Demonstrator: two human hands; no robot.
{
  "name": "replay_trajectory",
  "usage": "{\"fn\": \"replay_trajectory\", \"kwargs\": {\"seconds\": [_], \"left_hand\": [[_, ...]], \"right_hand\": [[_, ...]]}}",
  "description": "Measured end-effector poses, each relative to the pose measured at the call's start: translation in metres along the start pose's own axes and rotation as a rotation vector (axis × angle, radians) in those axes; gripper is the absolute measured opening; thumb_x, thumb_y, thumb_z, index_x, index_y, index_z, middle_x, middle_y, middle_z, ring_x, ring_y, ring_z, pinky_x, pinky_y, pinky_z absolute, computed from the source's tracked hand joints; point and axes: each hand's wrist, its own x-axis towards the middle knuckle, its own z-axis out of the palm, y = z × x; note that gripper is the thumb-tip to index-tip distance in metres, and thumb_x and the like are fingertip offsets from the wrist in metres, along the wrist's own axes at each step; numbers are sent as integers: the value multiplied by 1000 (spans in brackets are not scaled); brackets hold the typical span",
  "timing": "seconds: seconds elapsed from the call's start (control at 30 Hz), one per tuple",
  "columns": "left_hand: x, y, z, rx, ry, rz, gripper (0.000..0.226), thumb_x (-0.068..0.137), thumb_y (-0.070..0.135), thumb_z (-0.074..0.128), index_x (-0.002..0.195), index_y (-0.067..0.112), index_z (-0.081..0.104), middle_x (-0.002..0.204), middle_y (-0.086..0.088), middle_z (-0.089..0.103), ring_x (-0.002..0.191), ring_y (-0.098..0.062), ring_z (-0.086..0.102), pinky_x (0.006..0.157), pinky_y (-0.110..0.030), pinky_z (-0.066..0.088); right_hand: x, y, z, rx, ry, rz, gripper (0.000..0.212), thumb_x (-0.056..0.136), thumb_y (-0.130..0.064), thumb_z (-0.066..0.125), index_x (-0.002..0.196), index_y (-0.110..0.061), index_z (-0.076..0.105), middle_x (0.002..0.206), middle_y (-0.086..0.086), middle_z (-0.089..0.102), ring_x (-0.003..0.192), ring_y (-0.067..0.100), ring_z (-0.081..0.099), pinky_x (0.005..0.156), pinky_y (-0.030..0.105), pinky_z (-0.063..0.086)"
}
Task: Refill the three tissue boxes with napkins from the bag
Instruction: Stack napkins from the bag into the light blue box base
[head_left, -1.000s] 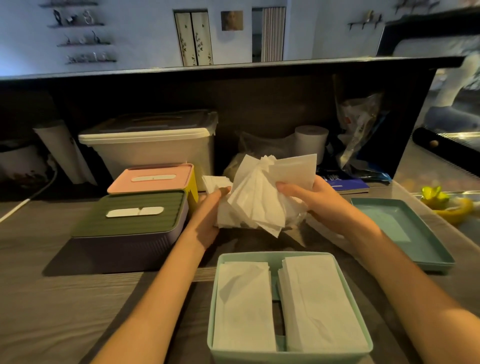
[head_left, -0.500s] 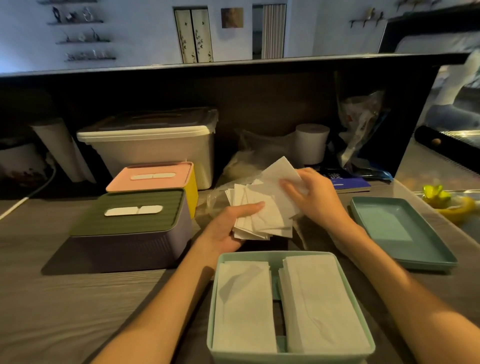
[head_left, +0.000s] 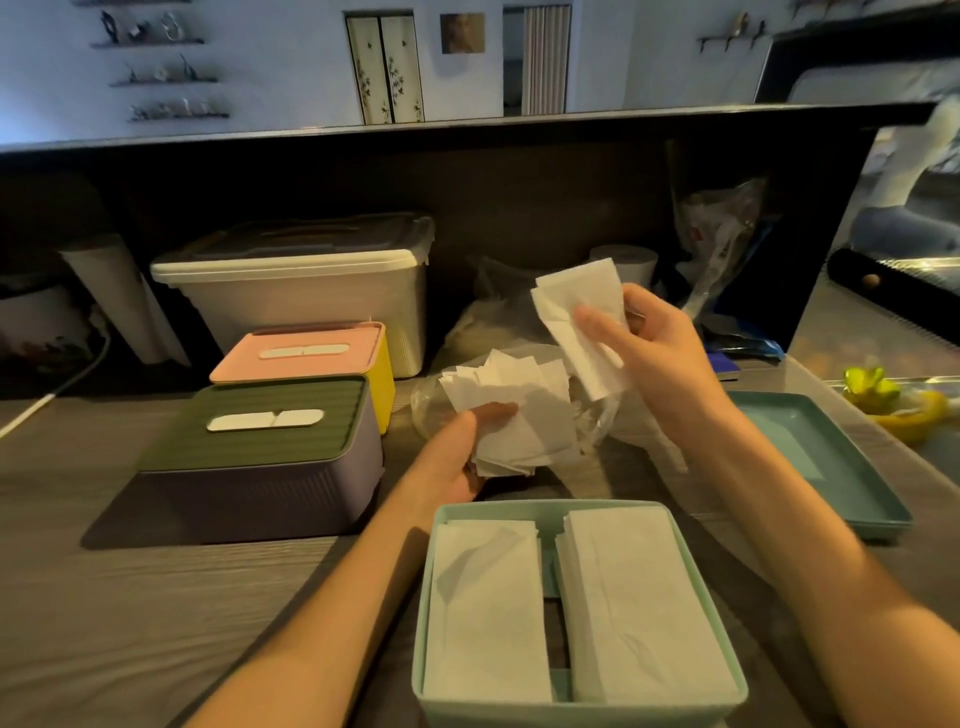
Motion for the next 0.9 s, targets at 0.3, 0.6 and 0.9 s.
{"fn": "replay_trajectory", "kwargs": {"seconds": [0.3,0.6,0.9], "left_hand": [[1,2,6,-19,-196,25,47,97,51,55,131,19,59,116,-13,74,102,-28,73,91,-47,56],[-2,0,-4,-29,-277,117,24,95,6,59,117,17,65,107,-10,77,99,-26,74,89,-46,58],[-7,-4,-1,-37,-261,6,45,85,17,73,128,12,59,110,-15,75,101,-28,74,75,-41,62]], "right_hand": [[-1,38,23,-493,-16,21,35,89,-46,74,115,-22,70,104,-15,68,88,-5,62,64,6,47],[6,31,-1,-253,-138,277,25,101,-36,60,121,-26,71,109,-7,74,102,11,70,88,29,58],[5,31,3,-180,-46,192,25,93,-35,72,116,-25,74,105,-8,75,99,10,72,85,28,60]]}}
